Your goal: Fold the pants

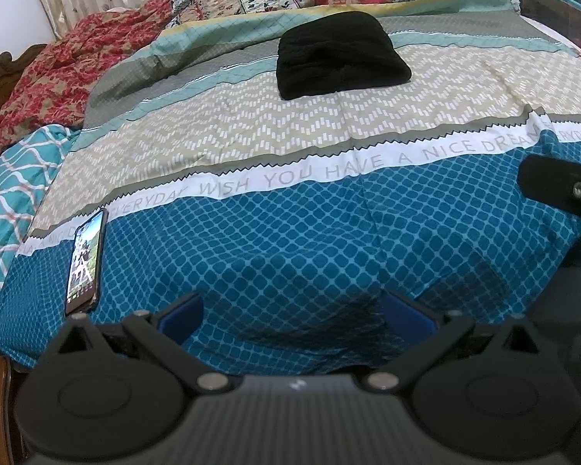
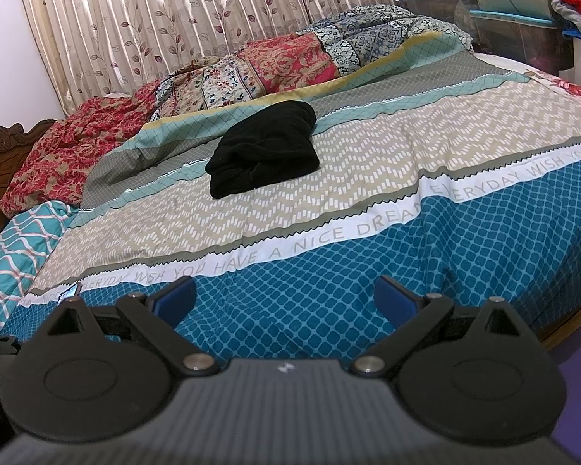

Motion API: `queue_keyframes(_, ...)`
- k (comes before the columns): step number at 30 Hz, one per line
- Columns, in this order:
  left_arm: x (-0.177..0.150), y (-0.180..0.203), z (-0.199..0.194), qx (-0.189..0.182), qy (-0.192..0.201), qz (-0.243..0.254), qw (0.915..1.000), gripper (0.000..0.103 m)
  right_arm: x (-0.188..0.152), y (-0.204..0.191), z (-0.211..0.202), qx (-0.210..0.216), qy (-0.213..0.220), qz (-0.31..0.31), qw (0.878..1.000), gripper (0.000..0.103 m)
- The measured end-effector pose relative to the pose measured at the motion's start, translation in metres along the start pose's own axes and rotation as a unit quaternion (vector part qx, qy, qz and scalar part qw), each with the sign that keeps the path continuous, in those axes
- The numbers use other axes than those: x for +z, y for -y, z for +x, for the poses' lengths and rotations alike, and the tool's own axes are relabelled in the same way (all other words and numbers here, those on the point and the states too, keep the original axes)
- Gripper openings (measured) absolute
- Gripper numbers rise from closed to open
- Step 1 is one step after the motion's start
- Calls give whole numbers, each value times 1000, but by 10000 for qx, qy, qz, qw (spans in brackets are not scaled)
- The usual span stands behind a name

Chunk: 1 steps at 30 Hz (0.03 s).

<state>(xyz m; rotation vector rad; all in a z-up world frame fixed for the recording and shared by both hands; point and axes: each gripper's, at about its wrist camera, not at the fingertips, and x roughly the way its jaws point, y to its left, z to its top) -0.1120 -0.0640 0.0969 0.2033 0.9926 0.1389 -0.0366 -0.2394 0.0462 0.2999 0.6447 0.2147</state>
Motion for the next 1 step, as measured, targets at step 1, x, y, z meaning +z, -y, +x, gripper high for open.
queue_keyframes(1, 0, 0, 0, 3, -12, 1, 10000, 103, 0, 0, 0, -1, 2, -2, 10000, 100)
